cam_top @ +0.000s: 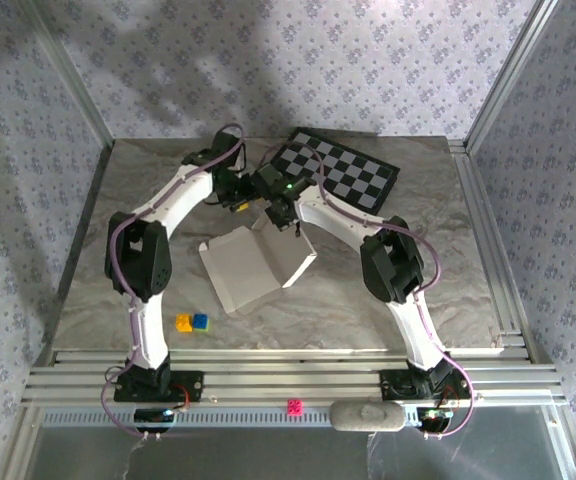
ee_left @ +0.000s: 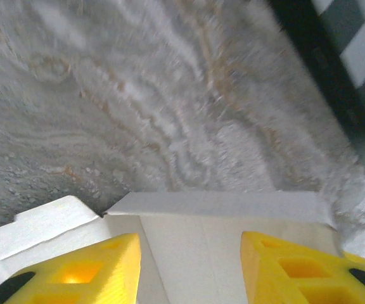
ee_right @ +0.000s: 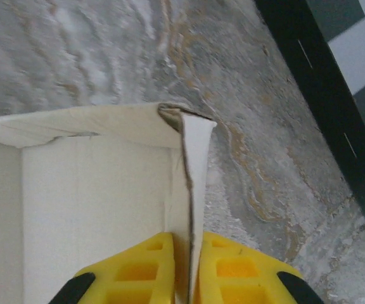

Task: Fold the paper box

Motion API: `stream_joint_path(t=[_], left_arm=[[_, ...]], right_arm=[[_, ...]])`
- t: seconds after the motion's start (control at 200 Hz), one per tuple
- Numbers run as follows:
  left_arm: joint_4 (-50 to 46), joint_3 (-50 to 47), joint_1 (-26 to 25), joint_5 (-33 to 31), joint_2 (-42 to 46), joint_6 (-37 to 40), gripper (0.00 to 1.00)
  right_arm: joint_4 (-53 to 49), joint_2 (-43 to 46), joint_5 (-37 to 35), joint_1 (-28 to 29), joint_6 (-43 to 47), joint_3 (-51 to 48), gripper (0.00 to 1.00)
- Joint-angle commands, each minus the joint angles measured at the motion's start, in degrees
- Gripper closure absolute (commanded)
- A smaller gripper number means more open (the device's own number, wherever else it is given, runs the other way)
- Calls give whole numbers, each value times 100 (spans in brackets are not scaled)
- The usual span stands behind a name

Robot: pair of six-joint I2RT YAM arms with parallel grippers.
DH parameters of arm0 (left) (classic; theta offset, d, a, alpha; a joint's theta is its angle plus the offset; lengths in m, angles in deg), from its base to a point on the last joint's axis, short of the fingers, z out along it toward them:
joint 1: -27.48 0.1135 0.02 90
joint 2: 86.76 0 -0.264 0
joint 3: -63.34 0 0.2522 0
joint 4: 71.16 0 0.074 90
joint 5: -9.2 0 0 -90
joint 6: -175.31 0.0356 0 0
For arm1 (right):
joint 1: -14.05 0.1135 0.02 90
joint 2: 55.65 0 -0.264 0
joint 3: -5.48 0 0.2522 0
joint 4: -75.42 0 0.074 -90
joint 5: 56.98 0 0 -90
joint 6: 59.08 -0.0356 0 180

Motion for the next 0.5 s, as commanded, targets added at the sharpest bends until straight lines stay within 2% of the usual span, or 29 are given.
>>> stream_joint_path(t=[0.0, 0.105, 0.26, 0.305, 0.37, 0.495], left_arm=[[-874, 476, -4, -1010, 740, 62, 54], [-1172, 420, 21, -1194, 1141, 148, 53], [-1525, -55, 104, -1131, 1557, 305, 51], [-1551, -329, 183, -1002, 1659, 267, 51], [-1404, -873, 329, -753, 1862, 209, 51], [-910, -1696, 590, -205, 2207, 124, 50]], right_arm=[[-524, -284, -155, -188, -359, -222, 82], [-583, -383, 52, -413, -588, -294, 76], [-500, -417, 400, -679, -627, -506, 50], [-522, -449, 497, -740, -644, -501, 46], [-550, -493, 599, -789, -653, -484, 41], [-588, -549, 669, -803, -670, -487, 40]])
